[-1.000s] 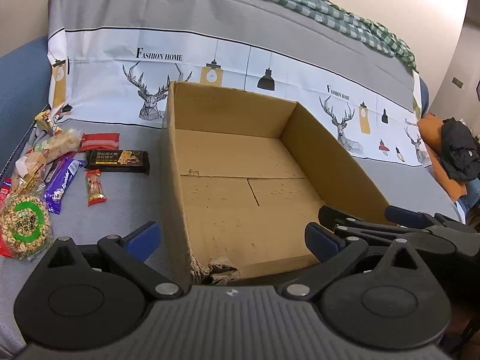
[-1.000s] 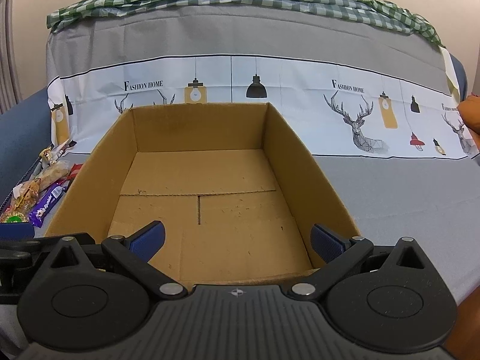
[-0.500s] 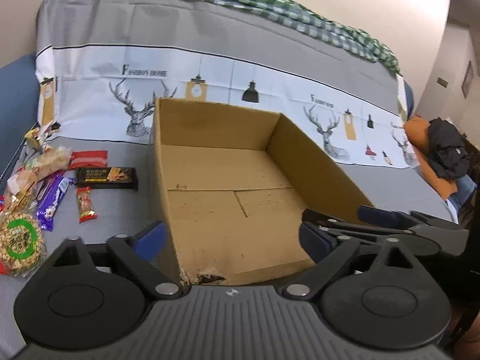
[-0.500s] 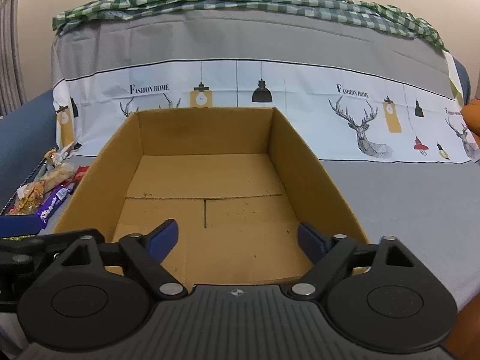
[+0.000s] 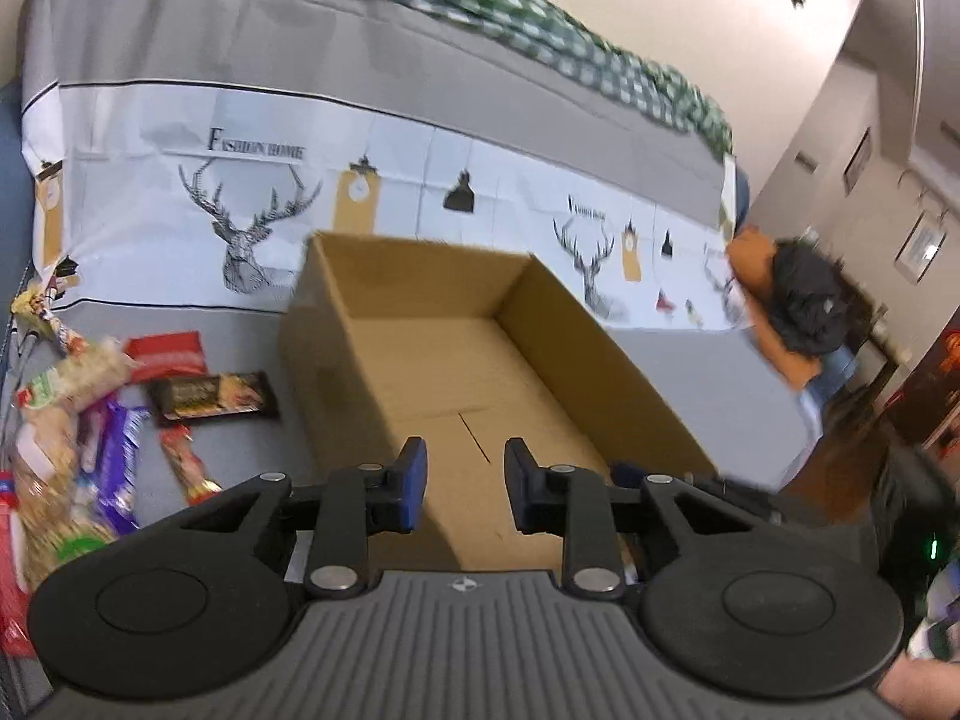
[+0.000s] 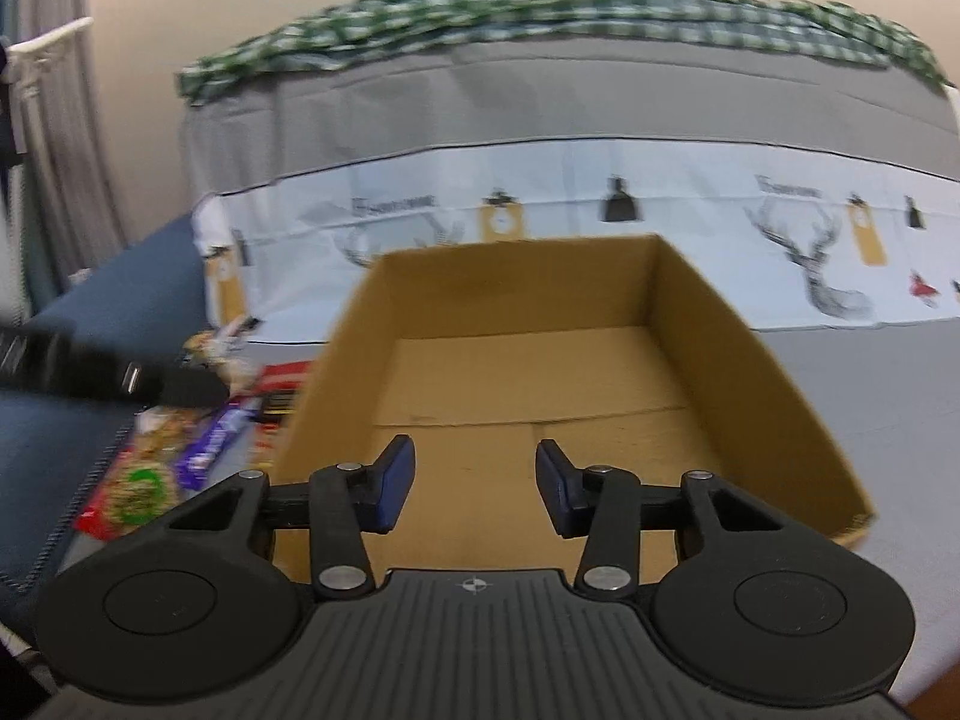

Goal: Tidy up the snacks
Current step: 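Move both tools toward the snack pile beside the box, then grasp the green-labelled grain cake with right gripper while left grasps cracker bag, then carry the grain cake and cracker bag over the cardboard box, then lower both snacks into the box and open both grippers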

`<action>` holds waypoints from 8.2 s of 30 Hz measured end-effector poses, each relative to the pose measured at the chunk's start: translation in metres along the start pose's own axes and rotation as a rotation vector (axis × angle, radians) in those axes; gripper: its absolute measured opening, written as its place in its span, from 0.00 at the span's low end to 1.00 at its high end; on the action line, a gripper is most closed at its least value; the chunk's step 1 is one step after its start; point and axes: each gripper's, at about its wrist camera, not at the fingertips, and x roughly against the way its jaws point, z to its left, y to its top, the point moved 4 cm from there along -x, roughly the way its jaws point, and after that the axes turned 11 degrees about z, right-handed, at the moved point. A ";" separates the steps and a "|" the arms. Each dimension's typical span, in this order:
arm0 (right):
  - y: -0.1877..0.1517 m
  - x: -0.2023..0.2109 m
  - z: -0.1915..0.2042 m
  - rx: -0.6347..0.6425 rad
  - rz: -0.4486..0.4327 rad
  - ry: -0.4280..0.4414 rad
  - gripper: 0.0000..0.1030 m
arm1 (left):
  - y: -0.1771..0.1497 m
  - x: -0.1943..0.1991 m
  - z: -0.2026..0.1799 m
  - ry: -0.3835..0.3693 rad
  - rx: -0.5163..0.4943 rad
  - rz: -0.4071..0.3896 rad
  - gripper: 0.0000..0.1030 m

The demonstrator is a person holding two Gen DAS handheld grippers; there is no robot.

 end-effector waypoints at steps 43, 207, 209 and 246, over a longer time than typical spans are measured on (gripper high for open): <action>-0.040 -0.166 0.244 0.397 0.294 0.389 0.77 | -0.011 0.042 0.194 0.159 0.508 -0.125 0.13; 0.059 -0.007 -0.078 0.021 -0.105 -0.050 0.78 | 0.031 -0.060 -0.021 0.102 0.106 -0.217 0.49; 0.059 -0.008 -0.079 0.012 -0.101 -0.055 0.78 | 0.030 -0.062 -0.023 0.098 0.092 -0.215 0.49; 0.059 -0.013 -0.073 0.005 -0.089 -0.057 0.78 | 0.021 -0.081 -0.052 0.066 -0.036 -0.189 0.49</action>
